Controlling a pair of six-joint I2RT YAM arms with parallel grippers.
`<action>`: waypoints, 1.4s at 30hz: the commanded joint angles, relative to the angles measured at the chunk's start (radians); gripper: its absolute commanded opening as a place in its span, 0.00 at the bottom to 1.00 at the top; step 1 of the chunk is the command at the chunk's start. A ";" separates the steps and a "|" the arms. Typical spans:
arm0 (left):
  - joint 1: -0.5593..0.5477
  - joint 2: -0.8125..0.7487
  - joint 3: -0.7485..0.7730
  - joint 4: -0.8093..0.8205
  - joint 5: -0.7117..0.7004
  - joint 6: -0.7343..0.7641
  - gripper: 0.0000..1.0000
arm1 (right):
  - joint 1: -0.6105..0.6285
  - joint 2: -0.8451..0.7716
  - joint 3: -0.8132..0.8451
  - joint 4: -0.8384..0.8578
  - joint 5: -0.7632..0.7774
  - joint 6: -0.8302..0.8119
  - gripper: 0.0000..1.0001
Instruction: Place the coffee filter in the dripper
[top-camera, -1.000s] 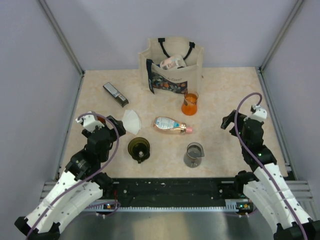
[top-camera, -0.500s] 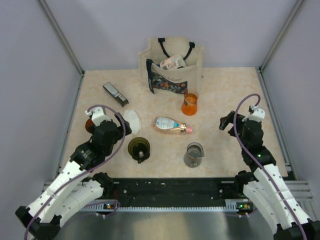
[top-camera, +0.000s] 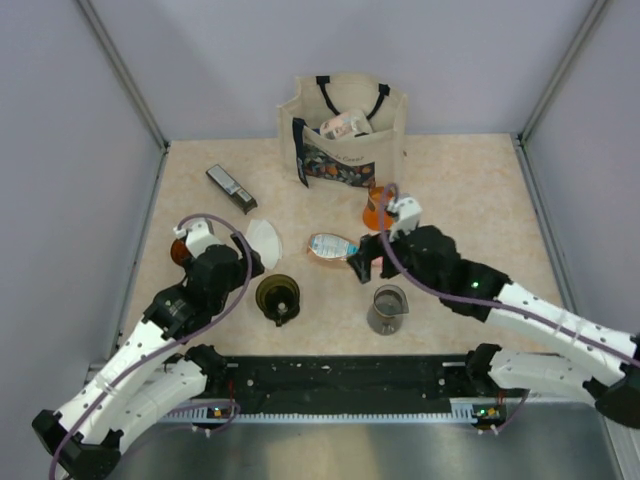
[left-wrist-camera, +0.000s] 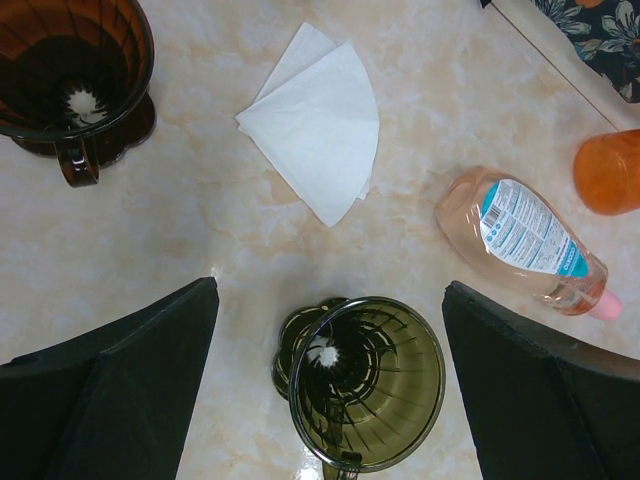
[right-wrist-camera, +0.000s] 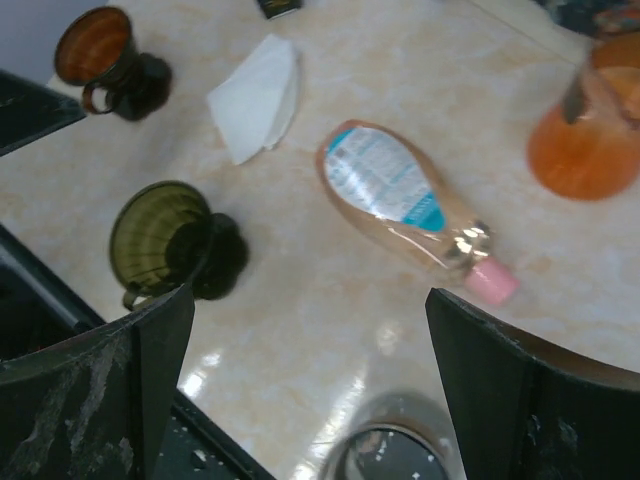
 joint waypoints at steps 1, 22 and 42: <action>0.002 -0.040 -0.020 -0.014 -0.053 -0.053 0.99 | 0.279 0.223 0.130 0.047 0.233 0.022 0.99; 0.035 -0.072 -0.035 -0.073 -0.168 -0.165 0.99 | 0.638 0.855 0.279 0.356 0.522 0.430 0.89; 0.036 -0.161 -0.066 -0.067 -0.168 -0.139 0.99 | 0.630 0.984 0.378 0.216 0.625 0.511 0.53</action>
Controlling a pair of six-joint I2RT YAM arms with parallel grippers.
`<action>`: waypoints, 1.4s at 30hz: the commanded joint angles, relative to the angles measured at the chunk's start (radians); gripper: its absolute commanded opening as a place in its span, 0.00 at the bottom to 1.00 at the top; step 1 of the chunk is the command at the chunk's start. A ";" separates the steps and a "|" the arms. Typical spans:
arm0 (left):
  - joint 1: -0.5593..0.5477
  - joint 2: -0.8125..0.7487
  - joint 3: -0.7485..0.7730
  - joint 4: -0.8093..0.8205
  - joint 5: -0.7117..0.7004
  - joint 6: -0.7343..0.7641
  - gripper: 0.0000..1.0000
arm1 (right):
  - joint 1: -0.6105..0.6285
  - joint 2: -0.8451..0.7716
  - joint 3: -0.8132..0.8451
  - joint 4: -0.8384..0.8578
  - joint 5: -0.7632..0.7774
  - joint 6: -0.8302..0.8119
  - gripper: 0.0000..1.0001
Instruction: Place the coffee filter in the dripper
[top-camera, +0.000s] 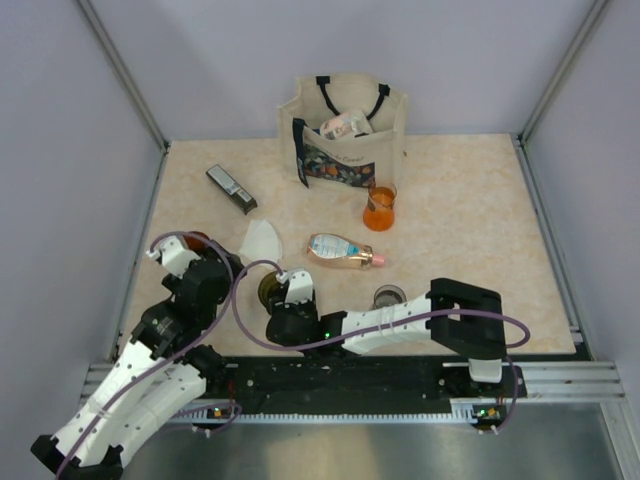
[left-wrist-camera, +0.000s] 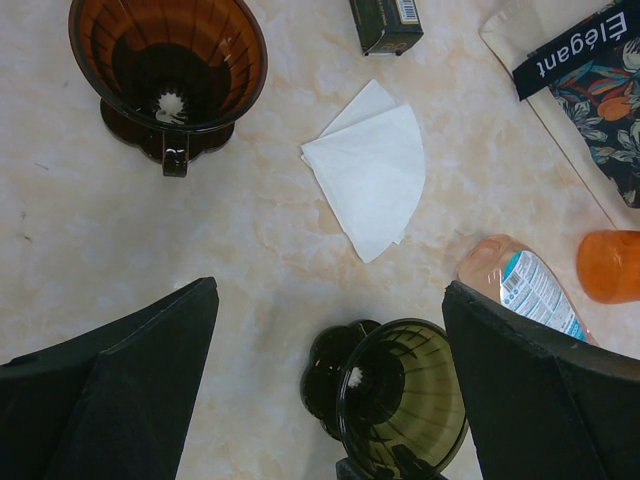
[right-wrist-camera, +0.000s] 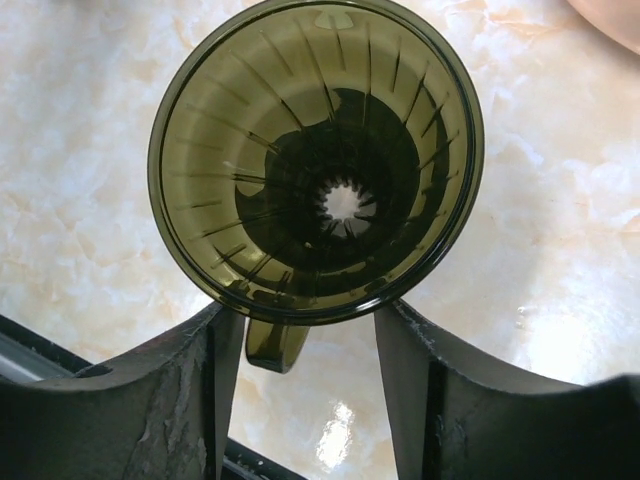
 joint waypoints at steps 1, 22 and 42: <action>0.003 -0.024 -0.009 0.021 -0.024 0.015 0.99 | 0.002 0.010 0.040 -0.021 0.050 0.019 0.52; 0.002 -0.028 -0.019 0.051 -0.018 0.035 0.99 | -0.014 -0.030 0.006 0.061 0.090 -0.167 0.11; 0.002 -0.073 -0.012 0.110 0.010 0.078 0.99 | -0.173 -0.645 -0.201 -0.028 -0.016 -0.417 0.00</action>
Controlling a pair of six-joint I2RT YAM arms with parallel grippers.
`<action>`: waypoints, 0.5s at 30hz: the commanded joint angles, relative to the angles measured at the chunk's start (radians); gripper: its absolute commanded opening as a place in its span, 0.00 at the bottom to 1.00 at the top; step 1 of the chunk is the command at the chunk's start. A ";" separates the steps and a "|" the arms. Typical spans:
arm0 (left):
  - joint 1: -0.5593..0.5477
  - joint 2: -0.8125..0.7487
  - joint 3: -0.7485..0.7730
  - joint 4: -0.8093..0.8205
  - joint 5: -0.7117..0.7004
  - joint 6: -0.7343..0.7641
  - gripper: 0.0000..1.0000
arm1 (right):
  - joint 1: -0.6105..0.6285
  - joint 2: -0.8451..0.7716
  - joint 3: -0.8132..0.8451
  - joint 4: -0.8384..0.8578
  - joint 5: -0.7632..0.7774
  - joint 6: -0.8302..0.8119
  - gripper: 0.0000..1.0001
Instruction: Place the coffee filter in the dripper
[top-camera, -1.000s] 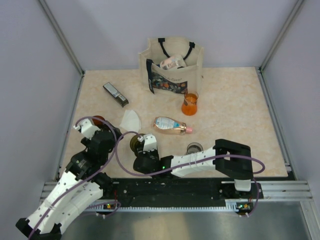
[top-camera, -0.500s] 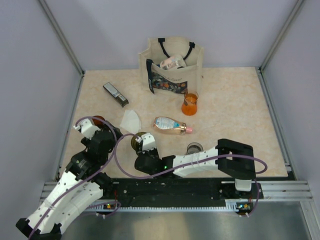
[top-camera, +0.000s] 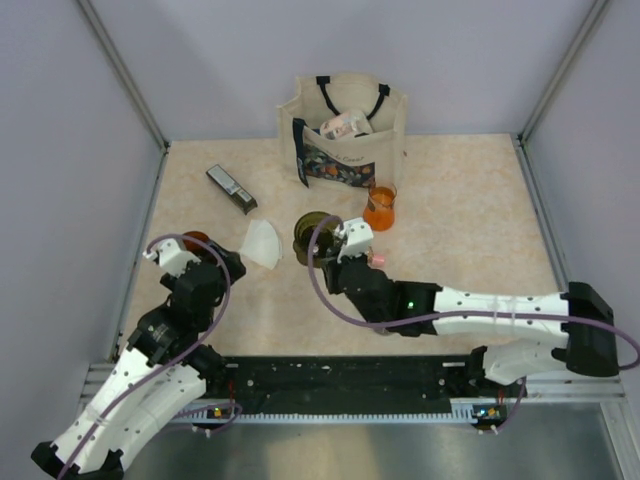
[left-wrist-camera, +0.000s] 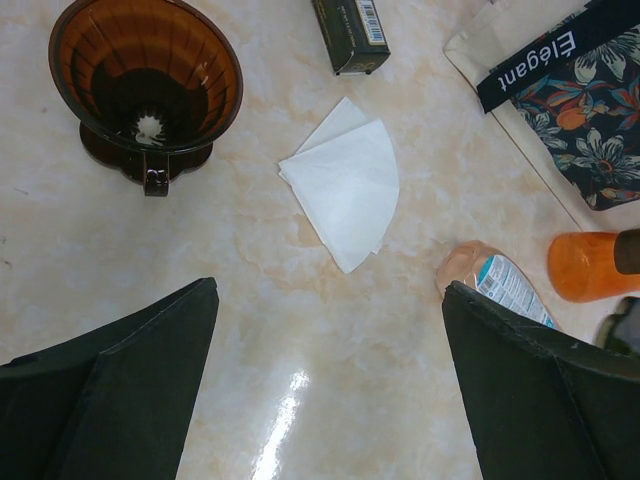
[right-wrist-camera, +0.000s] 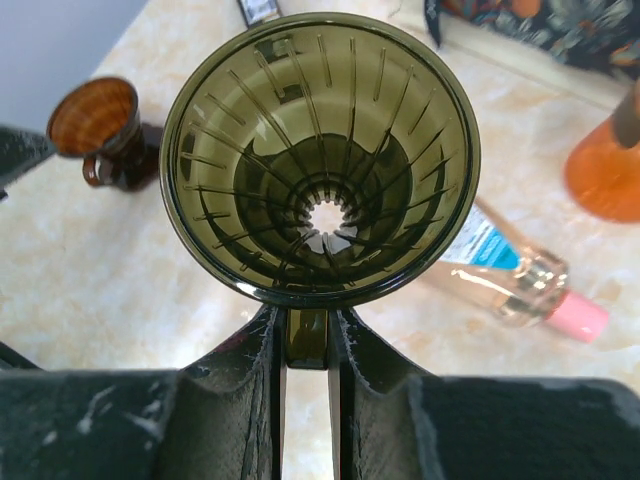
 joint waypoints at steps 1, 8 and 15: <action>0.003 -0.011 0.008 0.062 0.004 0.031 0.99 | -0.050 -0.135 -0.009 -0.110 -0.023 -0.030 0.00; 0.003 0.004 0.002 0.116 0.038 0.060 0.99 | -0.115 -0.307 -0.003 -0.311 -0.105 -0.037 0.00; 0.003 0.043 -0.027 0.194 0.076 0.089 0.99 | -0.138 -0.471 0.032 -0.575 -0.066 -0.018 0.00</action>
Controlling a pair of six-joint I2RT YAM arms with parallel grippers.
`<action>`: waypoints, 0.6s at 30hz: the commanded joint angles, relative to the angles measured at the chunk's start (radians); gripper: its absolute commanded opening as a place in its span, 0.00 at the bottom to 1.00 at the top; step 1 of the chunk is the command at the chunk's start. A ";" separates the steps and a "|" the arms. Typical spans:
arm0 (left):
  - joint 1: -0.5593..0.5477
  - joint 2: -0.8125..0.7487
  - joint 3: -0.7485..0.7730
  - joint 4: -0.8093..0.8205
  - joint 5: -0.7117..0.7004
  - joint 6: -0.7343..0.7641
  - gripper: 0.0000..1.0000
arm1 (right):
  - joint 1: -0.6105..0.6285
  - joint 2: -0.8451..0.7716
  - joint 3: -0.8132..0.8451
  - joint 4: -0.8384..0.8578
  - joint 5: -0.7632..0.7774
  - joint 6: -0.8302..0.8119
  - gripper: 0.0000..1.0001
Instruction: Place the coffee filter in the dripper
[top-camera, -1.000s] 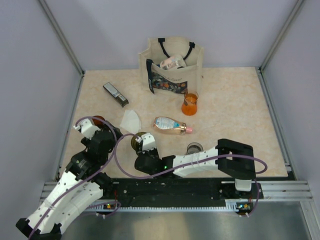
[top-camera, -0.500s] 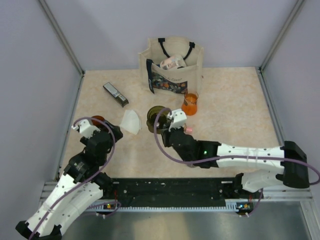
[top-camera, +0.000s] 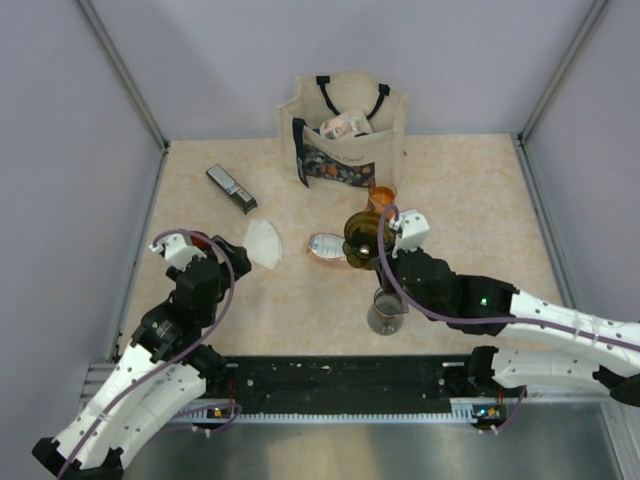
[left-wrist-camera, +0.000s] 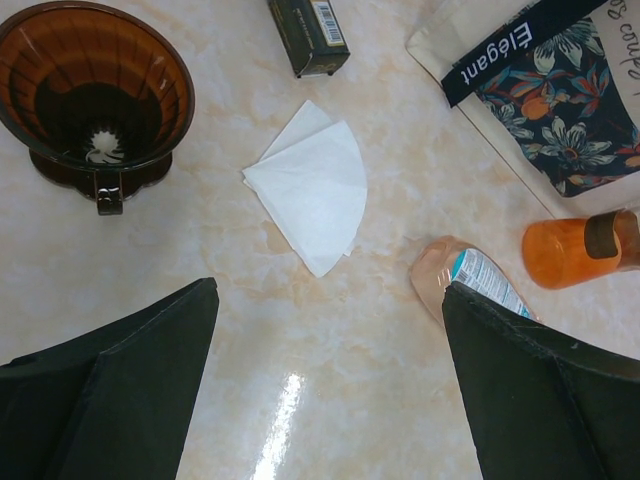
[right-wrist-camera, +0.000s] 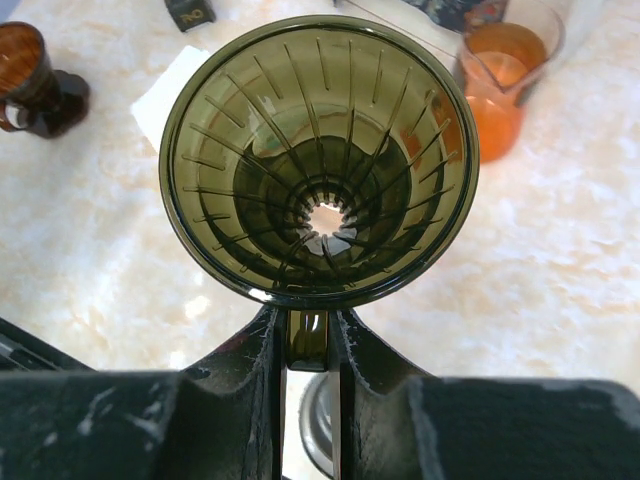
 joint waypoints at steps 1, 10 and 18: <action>0.002 0.033 -0.023 0.118 0.045 0.040 0.99 | -0.038 -0.111 0.048 -0.148 0.029 -0.004 0.00; 0.003 0.125 -0.017 0.184 0.082 0.065 0.99 | -0.320 -0.074 0.059 -0.041 -0.115 -0.094 0.00; 0.005 0.163 -0.031 0.227 0.101 0.101 0.99 | -0.554 0.065 0.039 0.274 -0.431 -0.416 0.00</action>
